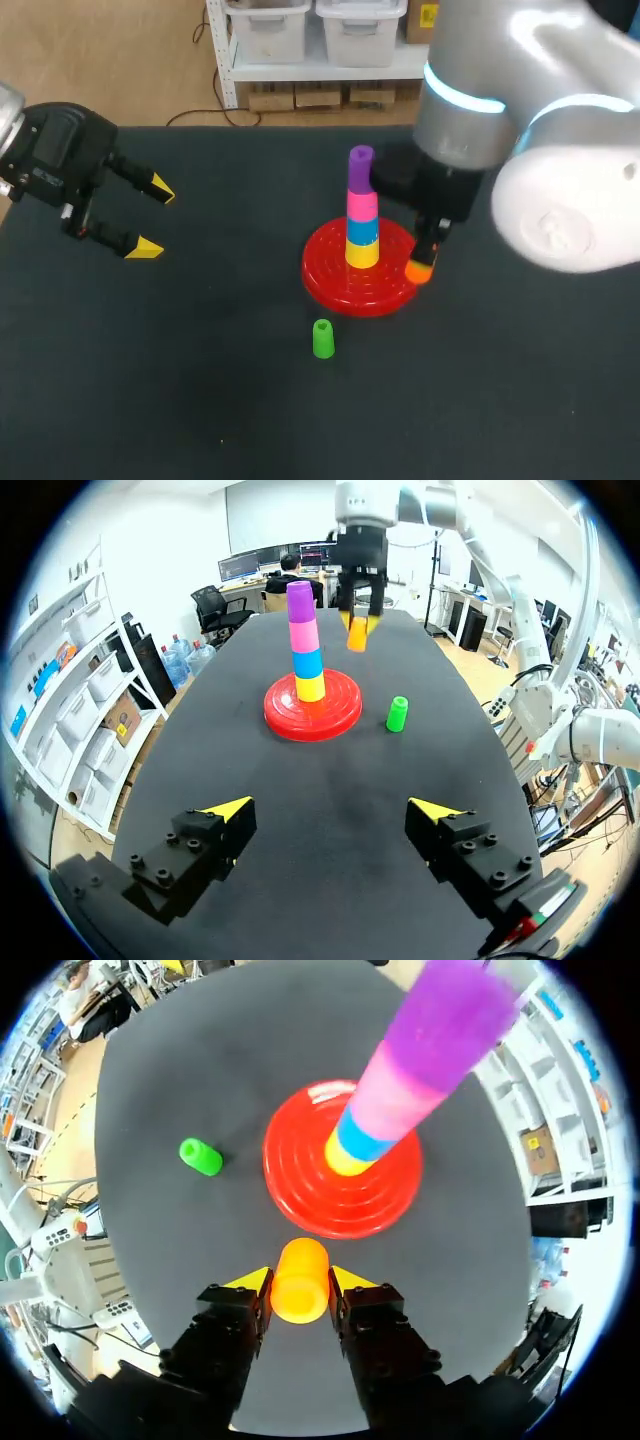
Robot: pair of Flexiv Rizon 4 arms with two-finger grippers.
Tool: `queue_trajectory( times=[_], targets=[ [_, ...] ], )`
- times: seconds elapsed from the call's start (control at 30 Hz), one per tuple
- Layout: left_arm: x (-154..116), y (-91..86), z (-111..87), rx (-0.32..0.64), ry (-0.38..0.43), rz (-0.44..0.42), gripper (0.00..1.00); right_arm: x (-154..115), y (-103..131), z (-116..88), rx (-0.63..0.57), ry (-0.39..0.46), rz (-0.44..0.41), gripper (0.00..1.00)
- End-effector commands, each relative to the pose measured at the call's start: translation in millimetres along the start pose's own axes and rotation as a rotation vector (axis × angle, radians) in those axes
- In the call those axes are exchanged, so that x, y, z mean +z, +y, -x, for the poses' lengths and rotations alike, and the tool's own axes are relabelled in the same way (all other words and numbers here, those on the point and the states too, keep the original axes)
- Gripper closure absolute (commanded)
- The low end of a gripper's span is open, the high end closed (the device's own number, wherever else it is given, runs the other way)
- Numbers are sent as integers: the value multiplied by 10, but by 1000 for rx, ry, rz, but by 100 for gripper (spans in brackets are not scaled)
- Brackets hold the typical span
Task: Pick up and stack the cylinders on the red base in this order: pink,purple,orange,green
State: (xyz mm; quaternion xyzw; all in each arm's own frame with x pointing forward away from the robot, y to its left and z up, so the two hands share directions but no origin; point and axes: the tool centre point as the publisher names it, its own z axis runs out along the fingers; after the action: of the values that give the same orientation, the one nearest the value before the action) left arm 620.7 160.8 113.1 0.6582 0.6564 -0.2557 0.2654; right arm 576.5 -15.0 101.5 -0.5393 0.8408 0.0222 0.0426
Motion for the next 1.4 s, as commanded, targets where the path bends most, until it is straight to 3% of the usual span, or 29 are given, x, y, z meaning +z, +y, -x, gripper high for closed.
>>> queue_trajectory(
  times=[0.03,0.27,0.57,0.77,1.4],
  targets=[
    [4,1,-6,1,-1,1,0,-597,0,48,-15,-10,-18,100],
    [4,1,-6,1,-1,1,0,-1089,-164,339,-60,-35,-9,100],
    [4,1,-6,1,-1,1,0,-1359,-309,753,-172,23,27,100],
    [4,1,-6,1,-1,1,0,-1348,-396,914,-208,59,50,100],
    [4,1,-6,1,-1,1,0,-1188,-498,1087,-239,102,99,100]
  ],
)
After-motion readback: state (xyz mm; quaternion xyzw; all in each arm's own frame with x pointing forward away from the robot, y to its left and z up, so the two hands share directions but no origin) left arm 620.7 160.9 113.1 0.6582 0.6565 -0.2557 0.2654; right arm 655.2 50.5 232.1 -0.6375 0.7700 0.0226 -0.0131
